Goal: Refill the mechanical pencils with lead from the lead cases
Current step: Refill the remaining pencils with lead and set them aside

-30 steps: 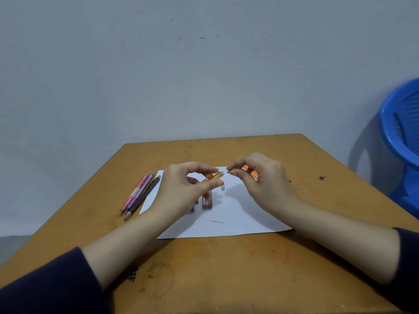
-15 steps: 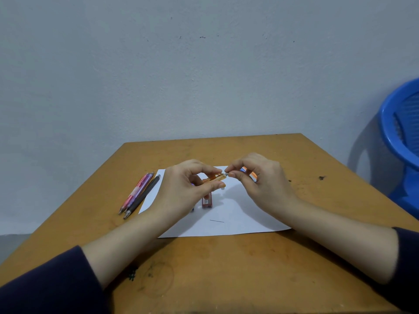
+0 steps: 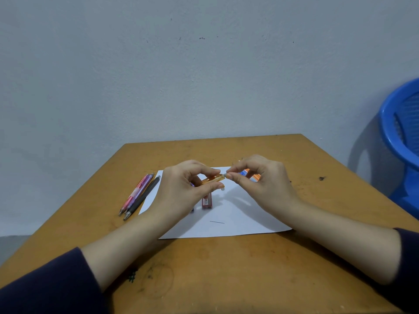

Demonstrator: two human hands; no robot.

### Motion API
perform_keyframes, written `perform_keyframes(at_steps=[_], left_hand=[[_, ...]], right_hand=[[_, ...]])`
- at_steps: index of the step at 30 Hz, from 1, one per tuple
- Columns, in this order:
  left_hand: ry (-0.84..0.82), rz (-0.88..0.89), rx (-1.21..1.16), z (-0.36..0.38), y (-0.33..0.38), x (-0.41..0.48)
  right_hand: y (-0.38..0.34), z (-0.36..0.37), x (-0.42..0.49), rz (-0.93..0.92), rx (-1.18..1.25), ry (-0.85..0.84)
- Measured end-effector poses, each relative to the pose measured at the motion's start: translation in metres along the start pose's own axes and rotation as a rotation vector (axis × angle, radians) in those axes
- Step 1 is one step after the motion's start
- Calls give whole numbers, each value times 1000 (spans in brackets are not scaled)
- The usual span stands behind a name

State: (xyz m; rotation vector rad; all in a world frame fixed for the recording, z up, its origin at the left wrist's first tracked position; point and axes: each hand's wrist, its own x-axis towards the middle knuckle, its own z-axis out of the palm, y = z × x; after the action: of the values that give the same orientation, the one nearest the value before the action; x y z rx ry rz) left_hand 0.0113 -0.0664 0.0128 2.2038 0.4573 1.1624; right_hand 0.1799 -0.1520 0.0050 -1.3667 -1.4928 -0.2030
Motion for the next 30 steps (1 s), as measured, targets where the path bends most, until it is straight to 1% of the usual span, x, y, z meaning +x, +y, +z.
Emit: perform_keyframes(at_steps=[5, 11, 17, 19, 21, 25, 27, 30], left_hand=[[19, 16, -1, 0, 0, -1], [31, 34, 4, 1, 3, -2], [46, 98, 35, 0, 0, -3], [45, 114, 49, 0, -1, -2], [51, 90, 46, 0, -1, -1], [59, 11, 24, 2, -3, 0], [60, -3, 27, 2, -3, 1], [81, -13, 39, 1, -3, 2]], right_hand=[[0, 1, -2, -3, 102, 15], [5, 0, -3, -21, 98, 5], [3, -1, -2, -18, 229, -87], [4, -3, 0, 24, 244, -120], [4, -6, 1, 104, 275, -152], [5, -7, 5, 220, 313, -120], [9, -6, 6, 216, 232, -140], [14, -1, 8, 76, -33, -279]])
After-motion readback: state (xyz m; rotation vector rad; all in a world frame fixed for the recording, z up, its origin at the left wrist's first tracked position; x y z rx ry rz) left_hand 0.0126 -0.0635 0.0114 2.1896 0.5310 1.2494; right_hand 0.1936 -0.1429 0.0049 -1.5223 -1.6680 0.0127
